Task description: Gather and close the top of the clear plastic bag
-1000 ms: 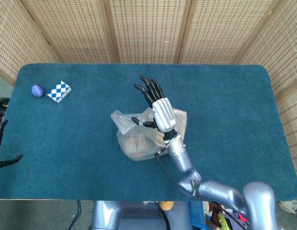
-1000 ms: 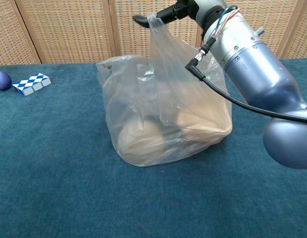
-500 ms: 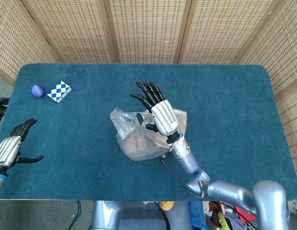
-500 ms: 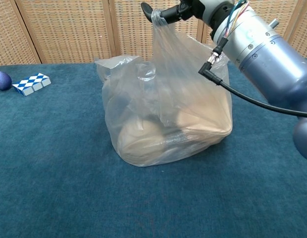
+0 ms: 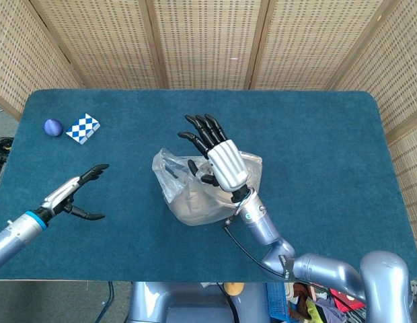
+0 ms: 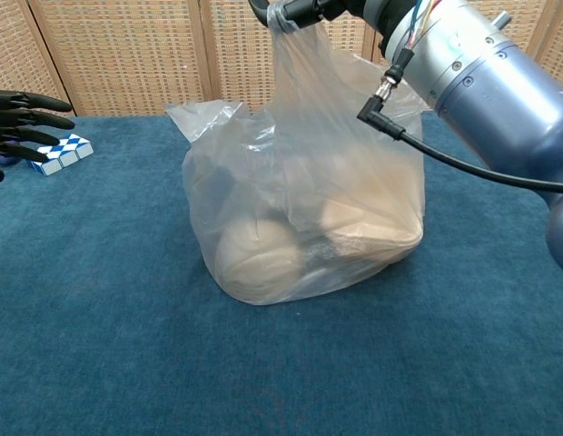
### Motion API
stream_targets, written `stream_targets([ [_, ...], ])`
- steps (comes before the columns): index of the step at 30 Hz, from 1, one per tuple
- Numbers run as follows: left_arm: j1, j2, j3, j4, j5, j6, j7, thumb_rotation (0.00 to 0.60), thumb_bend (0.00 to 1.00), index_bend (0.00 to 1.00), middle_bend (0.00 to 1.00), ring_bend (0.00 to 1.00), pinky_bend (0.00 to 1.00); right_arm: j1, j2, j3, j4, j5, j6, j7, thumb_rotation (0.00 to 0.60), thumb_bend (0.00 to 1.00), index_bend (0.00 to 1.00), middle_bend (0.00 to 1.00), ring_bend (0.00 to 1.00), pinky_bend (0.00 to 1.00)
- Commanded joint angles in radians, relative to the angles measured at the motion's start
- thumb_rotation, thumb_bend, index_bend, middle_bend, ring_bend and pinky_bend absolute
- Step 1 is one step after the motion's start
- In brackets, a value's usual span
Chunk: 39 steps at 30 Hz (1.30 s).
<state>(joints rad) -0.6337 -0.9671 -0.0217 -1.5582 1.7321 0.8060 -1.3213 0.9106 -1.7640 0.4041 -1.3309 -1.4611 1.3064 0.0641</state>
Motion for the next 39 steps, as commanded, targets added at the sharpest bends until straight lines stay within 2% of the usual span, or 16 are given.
stream_targets([
  [1,-0.187,-0.025,0.107,0.084,0.172,-0.027,-0.332,0.6,0.09,0.0,0.0,0.0,0.06,0.001,0.001,0.001,-0.002,0.003,0.0,0.0,0.6,0.56,0.21,0.08,0.0,0.0],
  [4,-0.25,-0.054,0.139,0.113,0.194,-0.021,-0.427,0.596,0.09,0.0,0.0,0.0,0.06,0.002,0.005,0.002,-0.01,0.005,-0.001,0.006,0.6,0.56,0.21,0.08,0.0,0.0],
  [7,-0.297,-0.087,0.166,0.142,0.195,-0.01,-0.513,0.565,0.09,0.0,0.0,0.0,0.06,0.002,0.009,0.002,-0.016,0.005,0.002,0.01,0.6,0.56,0.21,0.08,0.0,0.0],
  [13,-0.367,-0.152,0.211,0.201,0.187,0.002,-0.627,0.531,0.09,0.0,0.0,0.0,0.06,0.001,0.019,0.002,-0.021,0.006,0.004,0.023,0.6,0.56,0.21,0.08,0.0,0.0],
  [18,-0.404,-0.181,0.226,0.232,0.167,0.036,-0.66,0.528,0.09,0.0,0.0,0.0,0.06,-0.002,0.027,-0.007,-0.026,-0.001,0.006,0.04,0.6,0.56,0.21,0.08,0.0,0.0],
  [29,-0.451,-0.207,0.222,0.246,0.1,0.08,-0.657,0.519,0.08,0.0,0.0,0.0,0.05,-0.002,0.03,-0.03,-0.033,-0.025,0.013,0.052,0.6,0.56,0.21,0.08,0.0,0.0],
  [31,-0.445,-0.224,0.208,0.246,0.07,0.084,-0.624,0.489,0.09,0.0,0.0,0.0,0.04,-0.004,0.03,-0.032,-0.034,-0.026,0.015,0.055,0.6,0.56,0.21,0.08,0.0,0.0],
  [35,-0.402,-0.272,0.164,0.242,-0.009,0.131,-0.573,0.348,0.1,0.0,0.0,0.0,0.03,-0.007,0.031,-0.035,-0.031,-0.027,0.019,0.06,0.6,0.56,0.21,0.08,0.0,0.0],
  [39,-0.347,-0.34,0.109,0.259,-0.086,0.203,-0.573,0.298,0.11,0.0,0.0,0.0,0.02,-0.011,0.037,-0.033,-0.032,-0.026,0.024,0.062,0.6,0.56,0.21,0.08,0.0,0.0],
])
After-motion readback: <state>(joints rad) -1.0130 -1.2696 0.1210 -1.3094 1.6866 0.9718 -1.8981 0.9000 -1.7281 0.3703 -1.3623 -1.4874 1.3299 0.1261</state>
